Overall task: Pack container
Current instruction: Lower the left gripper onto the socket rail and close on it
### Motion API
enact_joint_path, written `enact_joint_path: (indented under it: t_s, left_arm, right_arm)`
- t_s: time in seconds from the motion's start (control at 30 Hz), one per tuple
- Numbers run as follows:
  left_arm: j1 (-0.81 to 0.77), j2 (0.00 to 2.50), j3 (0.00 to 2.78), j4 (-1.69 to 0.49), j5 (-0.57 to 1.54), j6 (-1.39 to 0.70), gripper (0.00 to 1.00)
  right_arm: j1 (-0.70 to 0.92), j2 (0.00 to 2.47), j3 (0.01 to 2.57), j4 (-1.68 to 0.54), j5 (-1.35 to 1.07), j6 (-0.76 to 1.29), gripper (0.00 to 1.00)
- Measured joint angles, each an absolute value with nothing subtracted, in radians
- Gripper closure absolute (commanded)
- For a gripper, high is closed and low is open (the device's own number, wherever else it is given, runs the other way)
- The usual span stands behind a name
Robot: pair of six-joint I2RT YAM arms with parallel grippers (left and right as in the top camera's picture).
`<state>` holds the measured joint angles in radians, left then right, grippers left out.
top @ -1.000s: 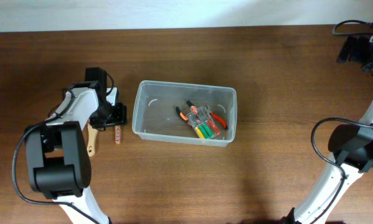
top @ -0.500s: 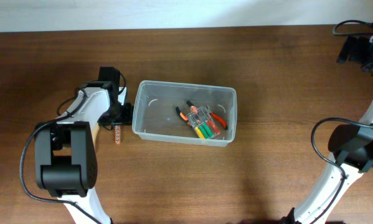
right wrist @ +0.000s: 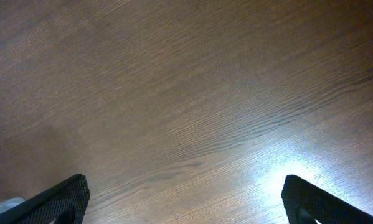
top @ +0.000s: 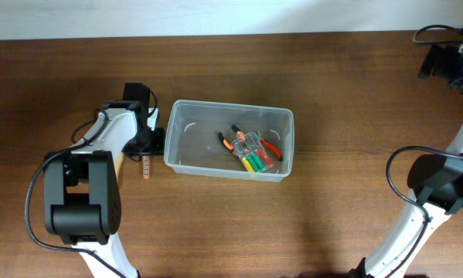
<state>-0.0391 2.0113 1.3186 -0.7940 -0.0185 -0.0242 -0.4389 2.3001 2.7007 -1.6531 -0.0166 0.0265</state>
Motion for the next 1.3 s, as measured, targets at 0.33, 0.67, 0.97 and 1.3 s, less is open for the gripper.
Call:
enact_joint_path:
  t_s: [0.33, 0.67, 0.97, 1.3]
  left_arm:
    - [-0.038, 2.011, 1.319, -0.793, -0.019, -0.025, 0.52]
    - [0.001, 2.011, 1.319, -0.793, -0.018, -0.047, 0.52]
    - [0.009, 2.011, 1.319, -0.793, -0.019, -0.050, 0.58]
    - [0.009, 2.011, 1.319, -0.794, -0.019, -0.052, 0.85]
  right_arm:
    - [-0.439, 2.300, 2.701, -1.653, -0.017, 0.027, 0.01]
    - [-0.439, 2.300, 2.701, -1.653, -0.017, 0.027, 0.01]
    - [-0.439, 2.300, 2.700, -1.653, -0.017, 0.026, 0.01]
    - [-0.439, 2.300, 2.701, -1.653, -0.017, 0.027, 0.01]
